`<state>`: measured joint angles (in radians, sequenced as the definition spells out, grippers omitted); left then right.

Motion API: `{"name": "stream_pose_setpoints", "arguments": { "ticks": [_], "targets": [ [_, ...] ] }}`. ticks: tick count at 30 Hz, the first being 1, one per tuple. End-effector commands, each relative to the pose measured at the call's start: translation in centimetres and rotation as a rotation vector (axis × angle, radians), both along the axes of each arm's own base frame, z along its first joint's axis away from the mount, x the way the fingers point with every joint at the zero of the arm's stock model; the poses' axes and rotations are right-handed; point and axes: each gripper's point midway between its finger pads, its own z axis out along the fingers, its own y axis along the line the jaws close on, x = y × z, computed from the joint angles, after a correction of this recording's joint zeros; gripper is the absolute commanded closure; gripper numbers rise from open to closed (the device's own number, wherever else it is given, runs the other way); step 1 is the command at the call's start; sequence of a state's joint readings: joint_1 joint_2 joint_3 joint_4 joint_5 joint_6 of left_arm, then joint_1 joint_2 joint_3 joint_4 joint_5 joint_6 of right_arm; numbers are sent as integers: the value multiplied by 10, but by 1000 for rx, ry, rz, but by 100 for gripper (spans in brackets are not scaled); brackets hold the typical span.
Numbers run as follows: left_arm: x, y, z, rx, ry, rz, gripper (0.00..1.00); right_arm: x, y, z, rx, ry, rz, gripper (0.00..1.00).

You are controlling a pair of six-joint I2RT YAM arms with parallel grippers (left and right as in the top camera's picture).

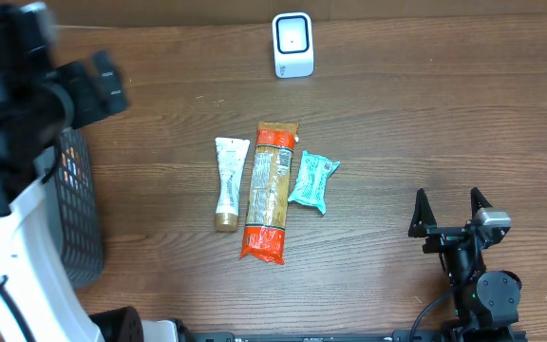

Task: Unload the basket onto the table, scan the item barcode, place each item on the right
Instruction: 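Carry the tube left of the snack bag and release it, then reach into the basket and grasp the small orange box with left gripper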

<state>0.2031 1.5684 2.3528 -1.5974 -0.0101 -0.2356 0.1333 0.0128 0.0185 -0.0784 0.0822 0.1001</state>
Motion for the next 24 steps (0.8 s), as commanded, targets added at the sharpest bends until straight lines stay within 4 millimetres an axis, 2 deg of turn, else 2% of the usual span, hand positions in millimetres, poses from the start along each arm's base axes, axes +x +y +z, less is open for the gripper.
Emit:
{"name": "stream_pose_setpoints", "arguments": {
  "ticks": [1, 8, 12, 18, 24],
  "targets": [
    [-15, 34, -2, -50, 8, 144, 0, 0, 0, -2, -3, -4, -2, 0],
    [-35, 102, -22, -121, 37, 385, 0, 0, 0, -2, -3, -4, -2, 0],
    [-46, 129, -39, -183, 60, 468, 0, 0, 0, -2, -3, -4, -2, 0],
    [-57, 161, -69, -224, 99, 545, 0, 0, 0, -2, -3, -4, -2, 0],
    [-42, 179, -111, -201, 169, 479, 0, 0, 0, -2, -3, -4, -2, 0]
  ]
}}
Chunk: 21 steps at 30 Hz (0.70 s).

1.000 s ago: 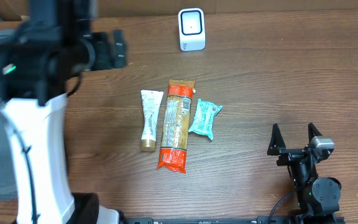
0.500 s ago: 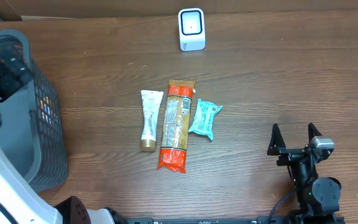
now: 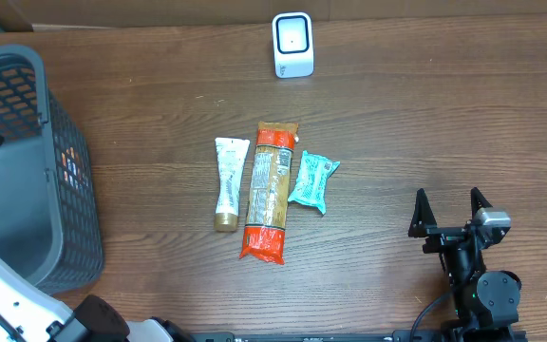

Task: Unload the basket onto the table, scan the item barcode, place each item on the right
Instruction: 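Reach into the basket and grasp the small orange box with left gripper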

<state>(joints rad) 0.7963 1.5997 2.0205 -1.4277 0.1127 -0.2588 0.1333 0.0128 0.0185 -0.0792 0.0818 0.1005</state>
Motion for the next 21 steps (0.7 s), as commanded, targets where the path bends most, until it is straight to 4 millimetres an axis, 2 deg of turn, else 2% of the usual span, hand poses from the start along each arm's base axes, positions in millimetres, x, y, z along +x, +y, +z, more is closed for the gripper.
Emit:
{"name": "stream_pose_setpoints", "arguments": {
  "ticks": [1, 8, 9, 13, 17, 21],
  "targets": [
    [11, 7, -32, -31, 53, -65, 0, 0, 0, -2, -4, -5, -2, 0],
    [30, 27, -78, -43, 135, -164, 0, 0, 0, -2, -4, -5, -2, 0],
    [37, 29, -86, -40, 132, -215, 0, 0, 0, -2, -4, -5, -2, 0],
    [60, 27, -105, -64, 97, -361, 3, 0, 0, -2, -4, -5, -2, 0],
    [71, 30, -132, -104, 114, -427, 5, 0, 0, -2, -4, -5, -2, 0],
    [85, 20, -159, -178, 80, -552, 9, 0, 0, -2, -4, -5, -2, 0]
  ]
}}
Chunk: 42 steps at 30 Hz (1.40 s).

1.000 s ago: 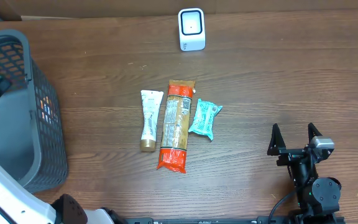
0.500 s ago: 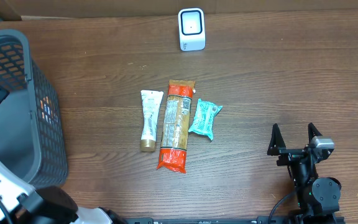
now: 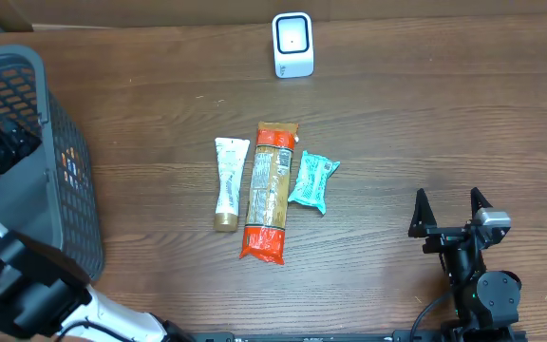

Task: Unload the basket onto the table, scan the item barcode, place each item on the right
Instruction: 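Reach into the basket and grasp the small orange box with left gripper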

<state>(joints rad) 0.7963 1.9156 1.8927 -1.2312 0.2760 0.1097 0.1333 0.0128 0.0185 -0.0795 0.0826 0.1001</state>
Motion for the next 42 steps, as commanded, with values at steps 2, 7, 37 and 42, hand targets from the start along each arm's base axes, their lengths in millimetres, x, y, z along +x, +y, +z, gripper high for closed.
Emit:
{"name": "stream_pose_setpoints", "arguments": {
  "ticks": [2, 7, 37, 42],
  "targets": [
    [20, -17, -33, -119, -55, -196, 10, 0, 0, -2, -3, -5, -1, 0],
    [24, -20, -61, -179, -30, -223, 12, 0, 0, -2, -3, -5, -1, 0],
    [31, -20, -141, -122, 145, -261, 28, 0, 0, -2, -3, -5, -2, 0],
    [19, -11, -154, -90, 220, -186, 34, 0, 0, -2, -3, -5, -1, 0]
  ]
}}
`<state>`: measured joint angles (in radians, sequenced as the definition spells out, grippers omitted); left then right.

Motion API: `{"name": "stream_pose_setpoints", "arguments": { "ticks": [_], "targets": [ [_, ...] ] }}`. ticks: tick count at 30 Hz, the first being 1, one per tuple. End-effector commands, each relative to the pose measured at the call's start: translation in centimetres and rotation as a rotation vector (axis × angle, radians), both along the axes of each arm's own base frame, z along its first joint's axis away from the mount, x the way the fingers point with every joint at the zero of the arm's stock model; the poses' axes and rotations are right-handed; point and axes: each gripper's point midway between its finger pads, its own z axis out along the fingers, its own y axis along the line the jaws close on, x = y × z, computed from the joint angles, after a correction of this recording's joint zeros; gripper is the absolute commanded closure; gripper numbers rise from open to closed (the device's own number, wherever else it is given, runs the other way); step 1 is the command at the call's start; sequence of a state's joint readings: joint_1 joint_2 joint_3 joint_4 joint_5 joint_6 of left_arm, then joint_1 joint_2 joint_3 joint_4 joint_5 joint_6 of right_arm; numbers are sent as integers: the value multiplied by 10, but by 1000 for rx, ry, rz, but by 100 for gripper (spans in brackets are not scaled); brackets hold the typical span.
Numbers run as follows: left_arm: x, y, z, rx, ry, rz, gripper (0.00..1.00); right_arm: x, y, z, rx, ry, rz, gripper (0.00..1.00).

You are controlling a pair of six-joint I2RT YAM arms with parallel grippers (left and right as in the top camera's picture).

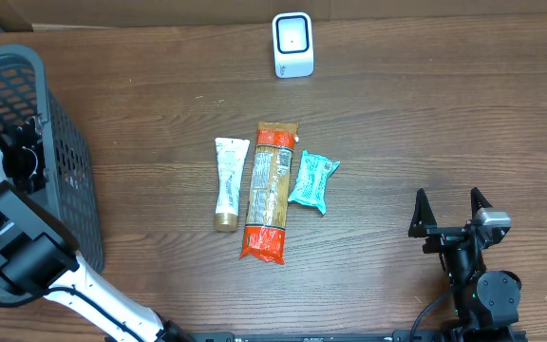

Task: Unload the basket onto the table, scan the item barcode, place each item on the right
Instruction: 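Reach into the basket and grasp the small orange box with left gripper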

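Three items lie side by side mid-table: a white tube (228,183), a long orange and brown packet (269,190) and a teal packet (311,180). A white barcode scanner (292,44) stands at the table's back edge. My left gripper (25,152) hangs over the grey basket at the far left; its fingers are too dark to make out. My right gripper (449,207) rests at the front right, open, with nothing between its fingers, well clear of the items.
A grey mesh basket (69,204) fills the left edge of the table, with the left arm's white links across it. The brown wooden table (425,114) runs between the items, the scanner and the right gripper.
The left arm has shifted over the basket, its black wrist now a little further right and its white link higher in view. The items, the scanner and the right gripper have not moved.
The left arm first loomed close to the camera, hiding most of the basket. Then it was nearly out of view and the basket showed whole. Then its wrist was over the basket, where it still is. The three items and the right gripper stayed put.
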<state>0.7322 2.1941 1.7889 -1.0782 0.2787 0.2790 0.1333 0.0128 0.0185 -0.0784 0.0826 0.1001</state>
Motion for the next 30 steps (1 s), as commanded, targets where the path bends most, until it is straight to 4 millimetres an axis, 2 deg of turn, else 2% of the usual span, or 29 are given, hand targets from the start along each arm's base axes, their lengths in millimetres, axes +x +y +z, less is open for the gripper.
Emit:
{"name": "stream_pose_setpoints", "arguments": {
  "ticks": [1, 5, 11, 14, 17, 19, 22, 25, 27, 30],
  "targets": [
    [-10, 2, -15, 28, 71, 37, 37, 0, 0, -2, -3, -4, -1, 0],
    [-10, 3, -15, 30, 75, 55, 63, 0, 0, -2, -3, -4, -1, 0],
    [-11, 3, -11, 25, 82, 82, 93, 0, 0, -2, -3, -4, -1, 0],
    [-11, 4, -4, 28, 75, 107, 96, 0, 0, -2, -3, -4, -1, 0],
    [-6, 9, 19, 50, 39, 152, 96, 0, 0, -2, -3, -4, -1, 0],
    [-1, 14, 43, 75, -3, 188, 96, 0, 0, -2, -3, -4, -1, 0],
    [7, 21, 97, 128, -97, 247, 96, 0, 0, -2, -3, -4, -1, 0],
    [12, 25, 168, 196, -239, 310, 96, 0, 0, -2, -3, -4, -1, 0],
    [14, 20, 220, 233, -357, 319, 96, 0, 0, -2, -3, -4, -1, 0],
    [16, -9, 297, 217, -573, 260, 96, 0, 0, -2, -3, -4, -1, 0]
  ]
}}
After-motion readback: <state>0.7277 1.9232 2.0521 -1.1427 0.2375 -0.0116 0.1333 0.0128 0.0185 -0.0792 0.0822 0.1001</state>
